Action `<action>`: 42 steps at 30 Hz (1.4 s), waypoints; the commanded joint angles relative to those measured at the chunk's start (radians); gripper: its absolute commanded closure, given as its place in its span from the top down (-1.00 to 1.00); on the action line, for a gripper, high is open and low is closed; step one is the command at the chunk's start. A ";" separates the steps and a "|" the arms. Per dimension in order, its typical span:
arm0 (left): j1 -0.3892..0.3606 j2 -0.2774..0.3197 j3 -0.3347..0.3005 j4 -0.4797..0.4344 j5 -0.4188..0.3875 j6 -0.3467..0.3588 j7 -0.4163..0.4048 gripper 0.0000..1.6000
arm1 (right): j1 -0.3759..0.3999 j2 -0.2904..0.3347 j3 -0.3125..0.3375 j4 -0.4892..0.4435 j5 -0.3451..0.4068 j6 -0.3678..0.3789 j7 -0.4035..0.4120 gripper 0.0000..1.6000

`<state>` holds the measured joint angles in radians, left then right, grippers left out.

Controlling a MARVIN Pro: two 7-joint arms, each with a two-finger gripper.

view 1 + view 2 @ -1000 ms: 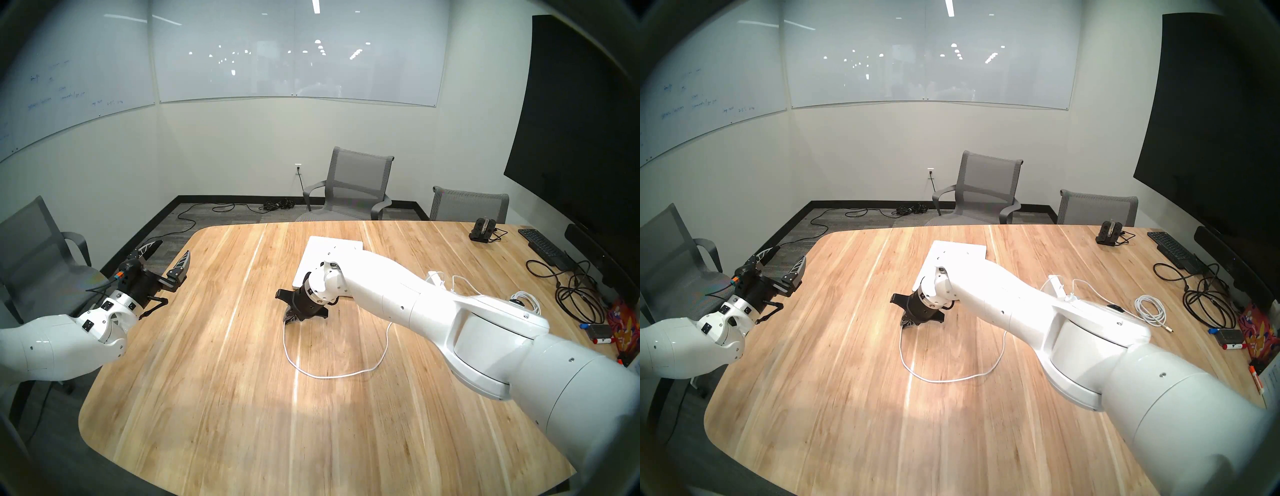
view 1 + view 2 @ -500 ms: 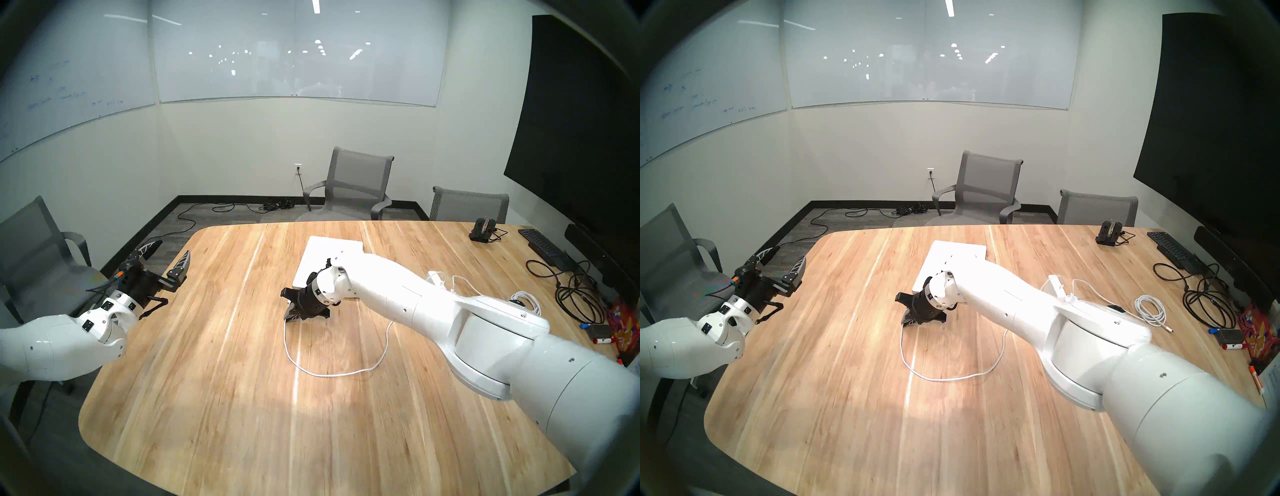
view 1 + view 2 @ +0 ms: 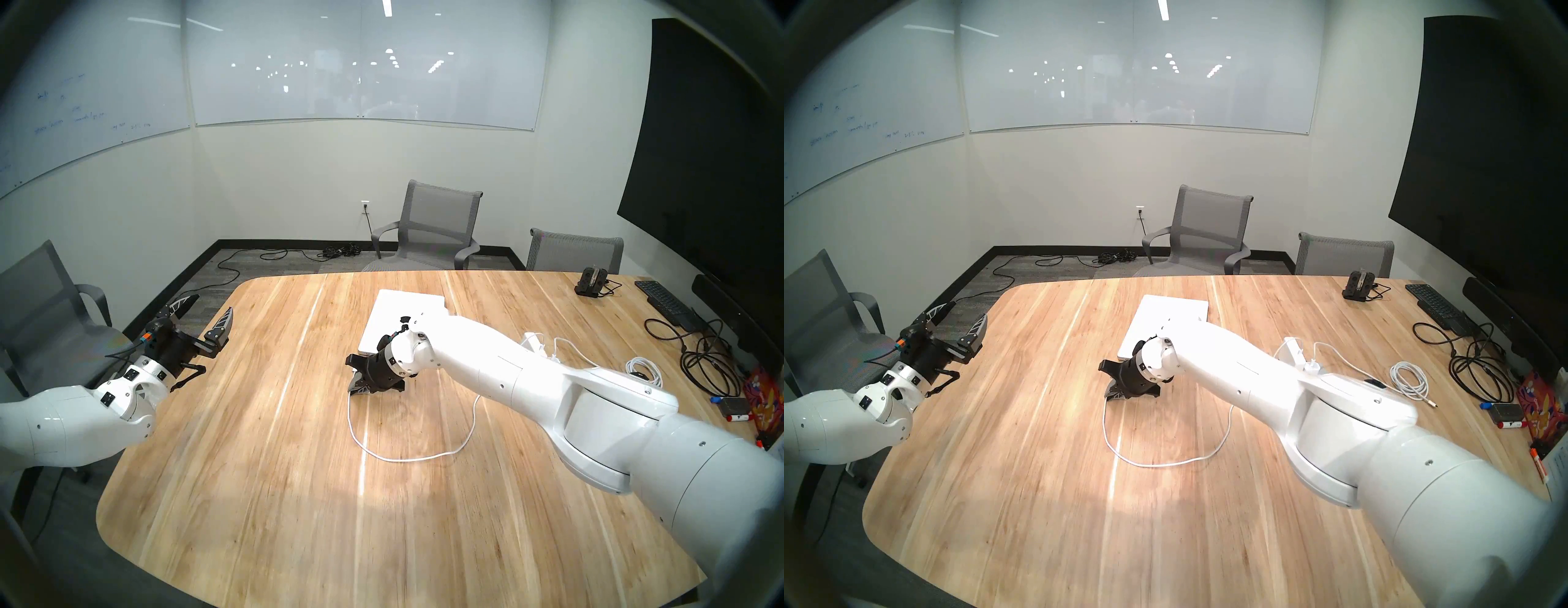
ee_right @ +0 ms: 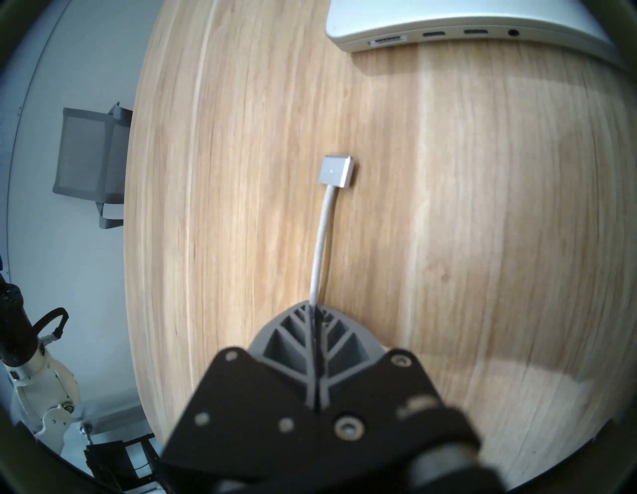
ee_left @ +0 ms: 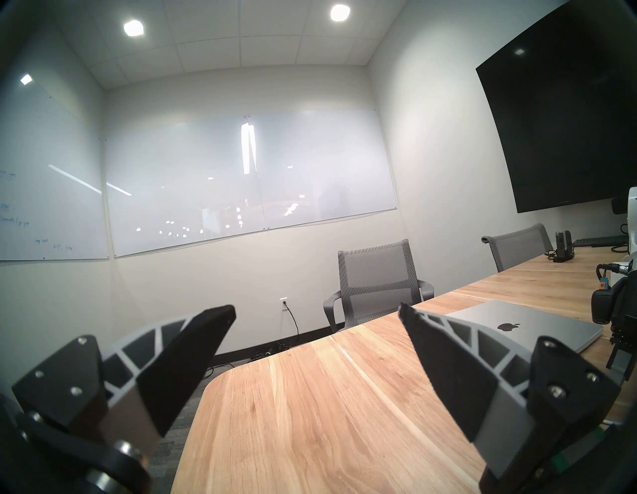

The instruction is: Plug the charging cable into the port of a MacBook

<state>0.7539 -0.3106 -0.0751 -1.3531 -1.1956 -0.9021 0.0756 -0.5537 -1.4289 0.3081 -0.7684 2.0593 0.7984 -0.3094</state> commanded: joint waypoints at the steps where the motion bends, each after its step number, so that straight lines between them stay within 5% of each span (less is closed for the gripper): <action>1: -0.015 0.001 -0.013 -0.002 0.002 -0.007 0.001 1.00 | 0.000 0.044 0.012 -0.018 -0.004 -0.009 0.026 -1.00; 12: -0.015 0.001 -0.014 -0.002 0.002 -0.008 0.001 1.00 | -0.003 0.093 0.026 -0.085 -0.031 -0.021 0.050 -1.00; 42: -0.015 0.001 -0.013 -0.002 0.002 -0.007 0.001 1.00 | 0.012 0.050 0.025 -0.050 -0.047 -0.015 0.029 -1.00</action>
<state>0.7539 -0.3106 -0.0751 -1.3531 -1.1956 -0.9021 0.0756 -0.5687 -1.3477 0.3280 -0.8444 2.0165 0.7788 -0.2906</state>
